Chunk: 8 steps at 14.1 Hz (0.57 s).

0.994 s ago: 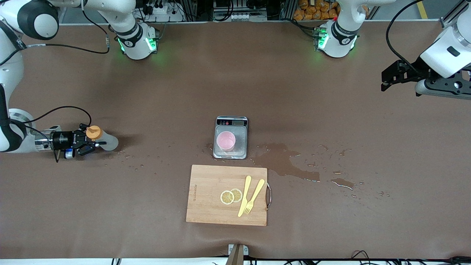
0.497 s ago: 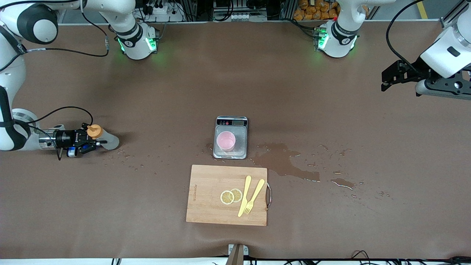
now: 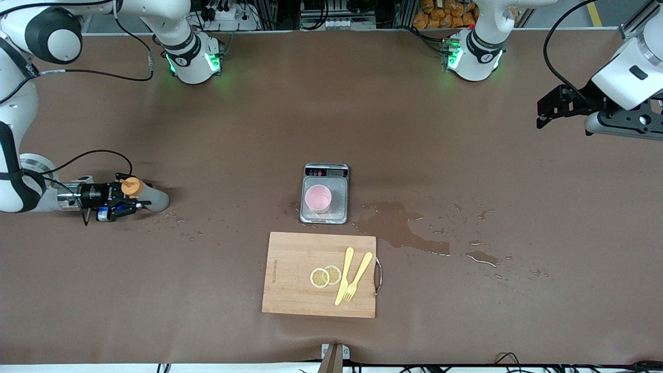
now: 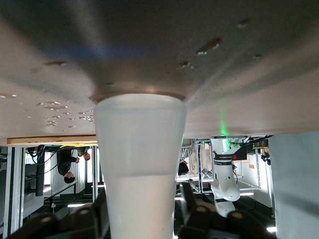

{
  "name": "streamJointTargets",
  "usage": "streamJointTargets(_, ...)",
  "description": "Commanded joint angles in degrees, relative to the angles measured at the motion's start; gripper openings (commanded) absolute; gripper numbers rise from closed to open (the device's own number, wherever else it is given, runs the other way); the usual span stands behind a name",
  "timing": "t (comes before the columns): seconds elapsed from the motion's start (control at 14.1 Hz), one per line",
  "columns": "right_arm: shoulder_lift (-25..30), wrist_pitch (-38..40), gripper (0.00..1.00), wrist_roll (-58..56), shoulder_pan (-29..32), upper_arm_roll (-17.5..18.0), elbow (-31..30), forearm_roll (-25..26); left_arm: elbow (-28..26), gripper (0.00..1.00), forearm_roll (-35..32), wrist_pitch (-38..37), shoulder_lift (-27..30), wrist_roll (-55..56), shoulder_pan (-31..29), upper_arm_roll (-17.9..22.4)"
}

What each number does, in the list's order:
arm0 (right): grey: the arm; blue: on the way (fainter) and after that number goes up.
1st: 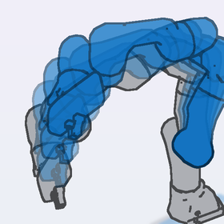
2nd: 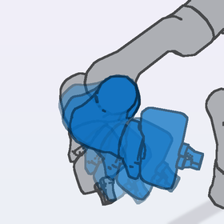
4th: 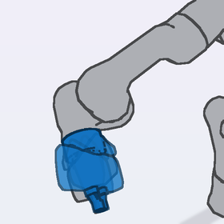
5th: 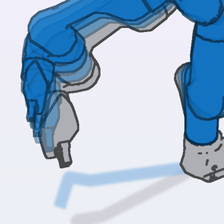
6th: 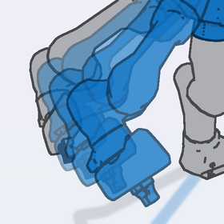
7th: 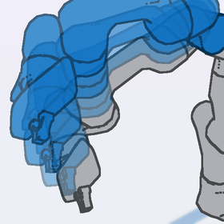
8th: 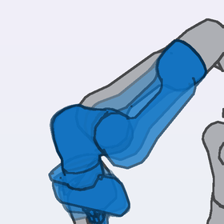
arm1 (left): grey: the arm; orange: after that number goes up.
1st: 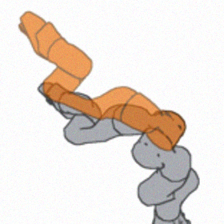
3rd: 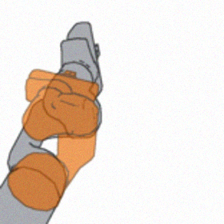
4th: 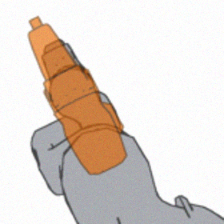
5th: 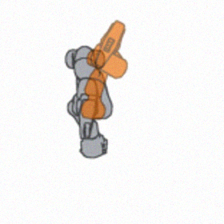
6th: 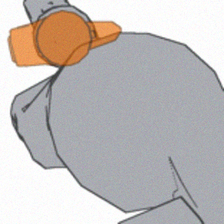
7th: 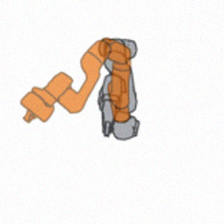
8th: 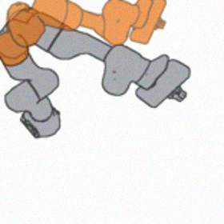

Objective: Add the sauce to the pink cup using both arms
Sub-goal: 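Set the bottle upright on the table and open the right gripper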

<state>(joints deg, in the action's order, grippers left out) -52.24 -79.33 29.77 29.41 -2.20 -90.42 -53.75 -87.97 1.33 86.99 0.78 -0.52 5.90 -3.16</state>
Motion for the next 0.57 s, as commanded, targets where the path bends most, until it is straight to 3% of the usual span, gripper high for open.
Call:
streamJointTargets(0.0,-0.05,0.40,0.83,0.03,0.83,0.61,1.38,0.31,0.87,1.00,0.61,-1.03,-0.25,-1.15,-0.27,0.08)
streamJointTargets(0.21,0.56,0.93,1.00,1.51,1.00,0.44,4.10,1.10,0.87,1.00,0.61,-1.03,-0.25,-1.06,-0.27,0.08)
streamJointTargets(0.5,0.56,1.63,1.00,3.10,2.84,0.17,9.90,4.87,0.87,1.00,0.70,-1.03,-0.25,-1.06,-0.36,0.08)
